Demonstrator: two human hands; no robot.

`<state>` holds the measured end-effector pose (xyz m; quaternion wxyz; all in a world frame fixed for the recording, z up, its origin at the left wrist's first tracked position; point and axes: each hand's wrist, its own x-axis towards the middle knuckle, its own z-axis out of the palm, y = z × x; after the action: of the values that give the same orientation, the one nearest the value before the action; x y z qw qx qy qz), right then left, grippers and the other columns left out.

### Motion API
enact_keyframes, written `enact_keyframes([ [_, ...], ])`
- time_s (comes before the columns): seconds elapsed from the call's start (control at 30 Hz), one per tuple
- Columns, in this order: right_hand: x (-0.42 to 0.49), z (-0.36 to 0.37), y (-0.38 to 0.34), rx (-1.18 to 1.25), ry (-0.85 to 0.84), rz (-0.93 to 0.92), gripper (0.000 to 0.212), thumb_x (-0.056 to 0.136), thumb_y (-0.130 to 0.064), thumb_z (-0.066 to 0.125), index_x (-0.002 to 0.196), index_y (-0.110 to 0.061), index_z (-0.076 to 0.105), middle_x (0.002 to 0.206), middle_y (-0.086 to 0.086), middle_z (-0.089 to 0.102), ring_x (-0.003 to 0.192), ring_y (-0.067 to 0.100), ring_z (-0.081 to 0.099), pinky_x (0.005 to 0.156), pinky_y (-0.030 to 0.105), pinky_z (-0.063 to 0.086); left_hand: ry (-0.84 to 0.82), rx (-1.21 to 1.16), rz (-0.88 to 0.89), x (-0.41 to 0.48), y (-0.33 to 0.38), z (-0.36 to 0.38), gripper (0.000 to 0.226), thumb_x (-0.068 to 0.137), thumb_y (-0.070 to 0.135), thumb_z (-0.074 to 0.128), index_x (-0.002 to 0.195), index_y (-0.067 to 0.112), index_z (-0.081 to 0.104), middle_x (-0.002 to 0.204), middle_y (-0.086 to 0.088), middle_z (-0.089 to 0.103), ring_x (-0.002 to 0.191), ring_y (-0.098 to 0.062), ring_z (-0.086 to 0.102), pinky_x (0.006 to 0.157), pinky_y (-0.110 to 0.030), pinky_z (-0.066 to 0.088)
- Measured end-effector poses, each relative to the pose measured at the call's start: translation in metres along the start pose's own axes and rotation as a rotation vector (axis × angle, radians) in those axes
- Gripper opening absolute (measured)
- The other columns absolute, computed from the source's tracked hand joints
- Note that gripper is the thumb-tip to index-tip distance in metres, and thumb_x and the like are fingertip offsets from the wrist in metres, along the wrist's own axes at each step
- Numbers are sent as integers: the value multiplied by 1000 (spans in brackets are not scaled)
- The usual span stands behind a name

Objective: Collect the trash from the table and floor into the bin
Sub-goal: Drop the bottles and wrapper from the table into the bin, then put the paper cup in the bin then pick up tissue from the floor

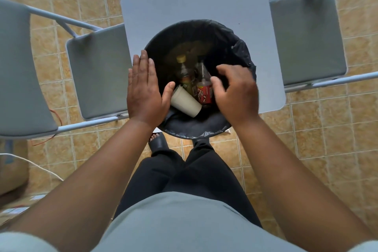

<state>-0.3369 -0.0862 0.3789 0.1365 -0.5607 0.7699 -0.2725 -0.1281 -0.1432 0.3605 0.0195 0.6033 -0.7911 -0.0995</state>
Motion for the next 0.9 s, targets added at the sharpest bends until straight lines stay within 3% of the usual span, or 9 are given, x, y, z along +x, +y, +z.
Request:
enact_keyframes([
  [0.1,-1,-10,15,-136,179,-2,29,87,-18,63,114,-7,68,108,10,66,102,30,56,88,29,45,16,-40,-1,1,0,1,74,99,50,36,153,1,25,165,-13,13,153,-29,8,124,-40,9],
  [0.2,-8,-8,17,-209,262,-15,34,85,-14,65,118,-6,67,115,13,63,108,33,54,96,34,45,53,-90,28,2,-5,0,66,96,31,49,150,-2,32,163,-15,21,151,-31,16,124,-41,15],
  [0.3,-10,-7,24,-279,292,151,46,85,-13,62,130,-9,59,132,14,56,119,35,51,103,41,42,66,-149,63,5,-16,-3,63,90,8,52,150,-1,34,161,-13,27,150,-29,22,123,-39,17],
  [0.37,-14,-4,26,-168,242,295,53,88,-9,55,141,-8,50,141,15,49,129,33,46,109,40,40,87,-183,79,9,-25,-6,64,88,0,51,150,1,35,160,-12,29,148,-28,27,122,-35,21],
  [0.47,-22,7,20,-50,189,385,57,91,0,44,147,-8,42,128,17,60,114,29,57,96,29,43,32,-265,79,13,-34,-13,73,84,-7,47,154,5,28,164,-10,18,150,-25,21,113,-13,23],
  [0.57,-34,15,15,-75,258,423,62,87,4,40,148,-8,41,109,21,66,94,34,61,83,34,44,-89,-396,108,17,-35,-14,81,81,-17,41,156,2,16,164,-14,14,152,-25,14,102,8,2],
  [0.67,-52,17,12,-90,311,461,65,86,5,39,148,-12,42,100,19,67,86,31,60,77,32,43,-105,-426,127,22,-34,-12,80,81,-18,39,155,1,17,160,-16,22,149,-26,20,103,6,-2],
  [0.77,-78,17,4,-84,376,490,65,84,7,40,146,-13,46,95,18,66,81,31,60,74,30,42,-106,-431,189,22,-29,-13,80,81,-17,41,155,3,20,152,-16,34,142,-27,33,109,-4,14],
  [0.9,-130,16,-9,-92,477,560,64,82,10,43,145,-6,46,97,19,68,82,33,62,74,30,44,-111,-390,353,7,-19,-23,84,75,-14,41,155,3,23,140,-20,45,129,-32,43,101,-12,28],
])
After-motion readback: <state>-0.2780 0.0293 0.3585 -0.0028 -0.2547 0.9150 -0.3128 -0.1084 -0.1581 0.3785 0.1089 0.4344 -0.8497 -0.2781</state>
